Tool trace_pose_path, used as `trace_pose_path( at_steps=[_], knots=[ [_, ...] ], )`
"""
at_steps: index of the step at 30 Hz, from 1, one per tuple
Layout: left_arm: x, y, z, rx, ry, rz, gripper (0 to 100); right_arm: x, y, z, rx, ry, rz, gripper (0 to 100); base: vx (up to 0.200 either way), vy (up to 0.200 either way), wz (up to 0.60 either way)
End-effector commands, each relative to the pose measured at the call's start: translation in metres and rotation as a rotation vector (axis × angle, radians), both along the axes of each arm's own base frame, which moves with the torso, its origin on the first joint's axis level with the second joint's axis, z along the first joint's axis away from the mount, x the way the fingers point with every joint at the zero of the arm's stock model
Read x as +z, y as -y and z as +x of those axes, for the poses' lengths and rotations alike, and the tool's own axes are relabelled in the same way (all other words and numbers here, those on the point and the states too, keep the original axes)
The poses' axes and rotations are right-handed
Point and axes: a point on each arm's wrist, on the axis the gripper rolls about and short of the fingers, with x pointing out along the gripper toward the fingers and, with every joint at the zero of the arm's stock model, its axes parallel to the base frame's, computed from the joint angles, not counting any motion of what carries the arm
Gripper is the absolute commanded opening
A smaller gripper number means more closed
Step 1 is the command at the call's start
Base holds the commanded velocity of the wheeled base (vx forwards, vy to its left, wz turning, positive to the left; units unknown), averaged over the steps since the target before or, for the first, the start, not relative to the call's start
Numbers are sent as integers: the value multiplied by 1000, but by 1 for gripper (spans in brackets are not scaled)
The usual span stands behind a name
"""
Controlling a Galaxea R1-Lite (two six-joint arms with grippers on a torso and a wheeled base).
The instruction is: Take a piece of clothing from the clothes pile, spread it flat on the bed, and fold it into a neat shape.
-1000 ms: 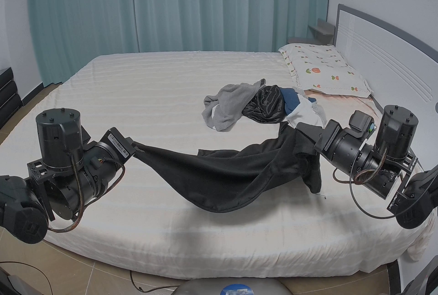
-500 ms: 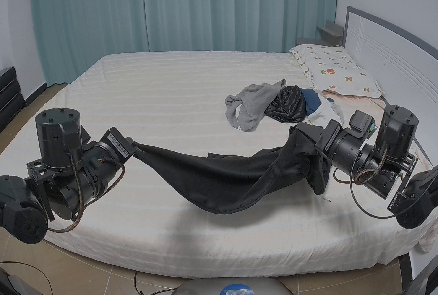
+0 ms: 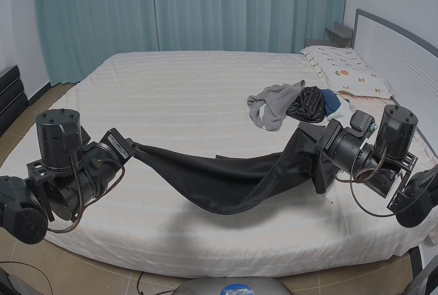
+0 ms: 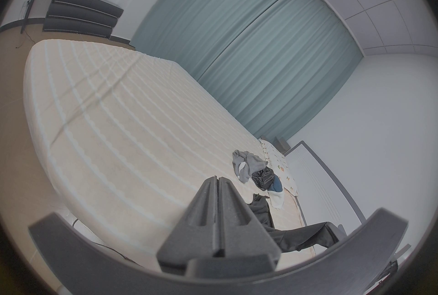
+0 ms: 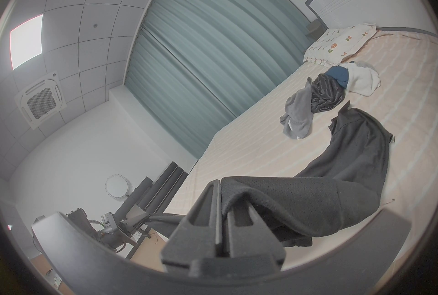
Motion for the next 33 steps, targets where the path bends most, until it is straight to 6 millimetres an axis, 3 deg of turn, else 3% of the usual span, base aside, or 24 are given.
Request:
trace_pose_path(
  at_steps=[1, 33],
  knots=[
    [-3, 0, -1, -2, -8, 6, 0, 0, 0, 0, 0, 1, 0, 0, 0, 200, 0],
    [-2, -3, 0, 9, -7, 5, 0, 1, 8, 7, -27, 37, 24, 0, 0, 200, 0]
  ],
)
